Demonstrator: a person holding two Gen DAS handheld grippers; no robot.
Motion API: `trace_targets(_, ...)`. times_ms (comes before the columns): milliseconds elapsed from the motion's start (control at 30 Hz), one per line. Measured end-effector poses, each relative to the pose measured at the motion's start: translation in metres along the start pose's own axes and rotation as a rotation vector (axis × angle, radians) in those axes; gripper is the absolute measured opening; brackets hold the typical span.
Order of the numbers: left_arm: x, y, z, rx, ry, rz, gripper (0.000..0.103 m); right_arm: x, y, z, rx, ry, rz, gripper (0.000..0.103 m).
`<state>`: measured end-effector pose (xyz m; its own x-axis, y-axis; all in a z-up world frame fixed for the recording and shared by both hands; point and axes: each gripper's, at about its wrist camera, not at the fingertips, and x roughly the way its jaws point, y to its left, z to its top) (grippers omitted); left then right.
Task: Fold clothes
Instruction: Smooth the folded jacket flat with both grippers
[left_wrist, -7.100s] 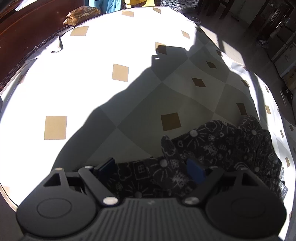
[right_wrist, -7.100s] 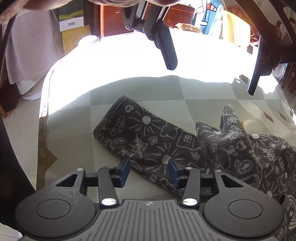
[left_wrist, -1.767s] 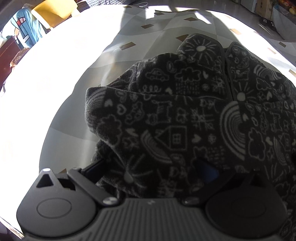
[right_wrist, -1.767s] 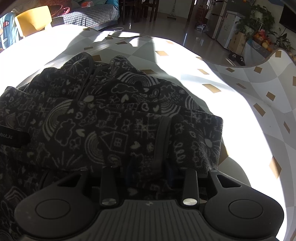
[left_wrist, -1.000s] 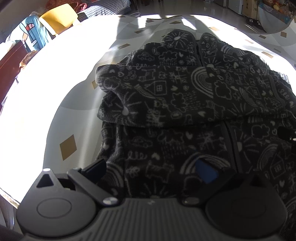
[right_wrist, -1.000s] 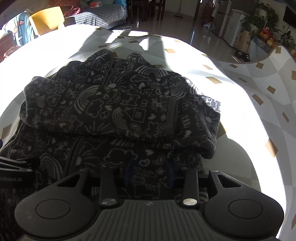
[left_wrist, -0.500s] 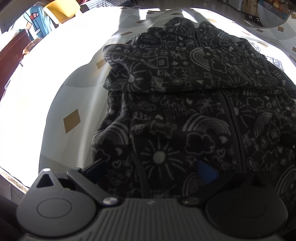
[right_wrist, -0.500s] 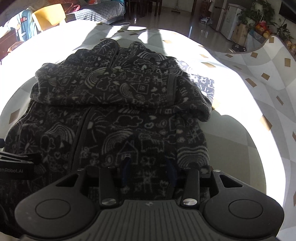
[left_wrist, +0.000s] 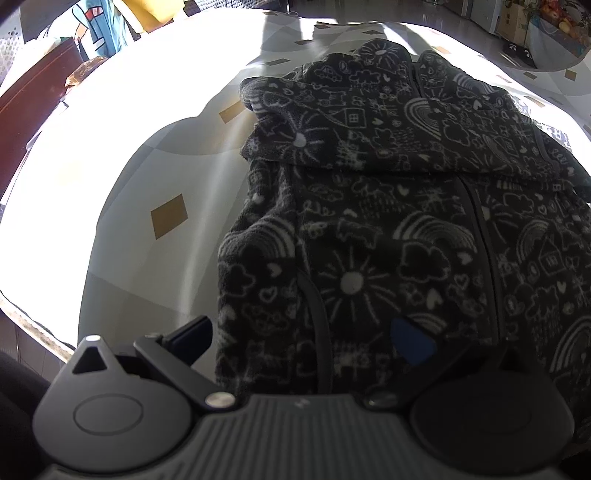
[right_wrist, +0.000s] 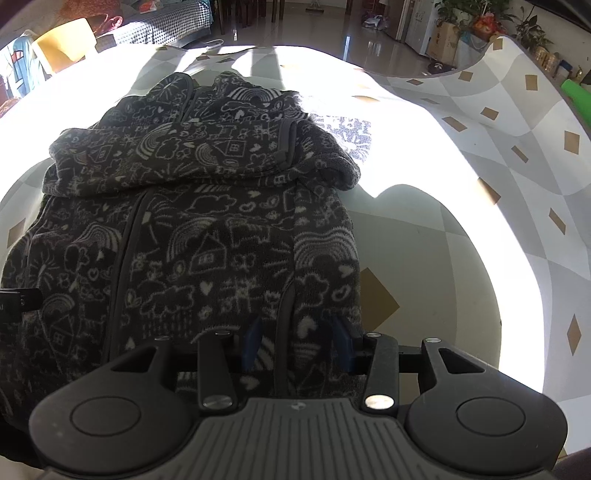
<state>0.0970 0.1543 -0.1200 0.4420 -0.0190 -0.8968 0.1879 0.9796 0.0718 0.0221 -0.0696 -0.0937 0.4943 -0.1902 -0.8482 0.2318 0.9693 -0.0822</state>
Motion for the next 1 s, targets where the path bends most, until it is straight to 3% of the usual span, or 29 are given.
trace_targets(367,-0.004,0.014,-0.011,-0.047,0.042,-0.040,0.103,0.001,-0.016,-0.012,0.067,0.065,-0.044,0.041)
trace_targets(1000,0.013,0.002,-0.030,-0.020,0.145,-0.052,0.103,0.016,-0.001,-0.013,0.059,0.141,0.016,0.048)
